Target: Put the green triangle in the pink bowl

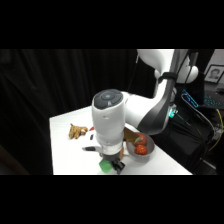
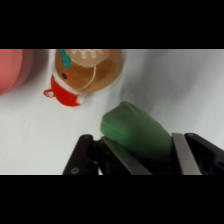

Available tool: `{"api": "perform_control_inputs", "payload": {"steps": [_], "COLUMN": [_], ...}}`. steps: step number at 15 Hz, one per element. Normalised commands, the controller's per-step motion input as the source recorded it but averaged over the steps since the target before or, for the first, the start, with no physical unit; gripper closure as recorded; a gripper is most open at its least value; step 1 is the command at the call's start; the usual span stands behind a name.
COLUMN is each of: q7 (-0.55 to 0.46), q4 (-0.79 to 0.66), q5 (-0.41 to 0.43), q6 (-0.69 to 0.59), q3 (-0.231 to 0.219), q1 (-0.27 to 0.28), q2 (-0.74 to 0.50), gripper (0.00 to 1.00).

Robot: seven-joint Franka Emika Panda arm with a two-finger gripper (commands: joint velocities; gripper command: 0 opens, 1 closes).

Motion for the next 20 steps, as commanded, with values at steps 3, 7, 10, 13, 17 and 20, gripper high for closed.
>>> {"api": "perform_control_inputs", "payload": {"steps": [3, 7, 10, 13, 17, 20], "q7": [-0.05, -0.14, -0.21, -0.23, -0.19, -0.18], "q4": [-0.36, -0.33, -0.33, -0.3, -0.22, -0.11], "q5": [0.124, 0.185, 0.232, 0.234, 0.211, 0.21], "q6": [-0.13, -0.03, 0.04, 0.07, 0.12, 0.2], "q3": [0.063, 0.021, -0.027, -0.055, -0.068, -0.053], "q1": [-0.158, -0.251, -0.271, -0.242, -0.189, -0.149], "q2": [-0.53, -0.41, -0.34, -0.27, -0.15, 0.01], "gripper": [1.0, 1.0, 1.0, 1.0, 1.0, 1.0]}}
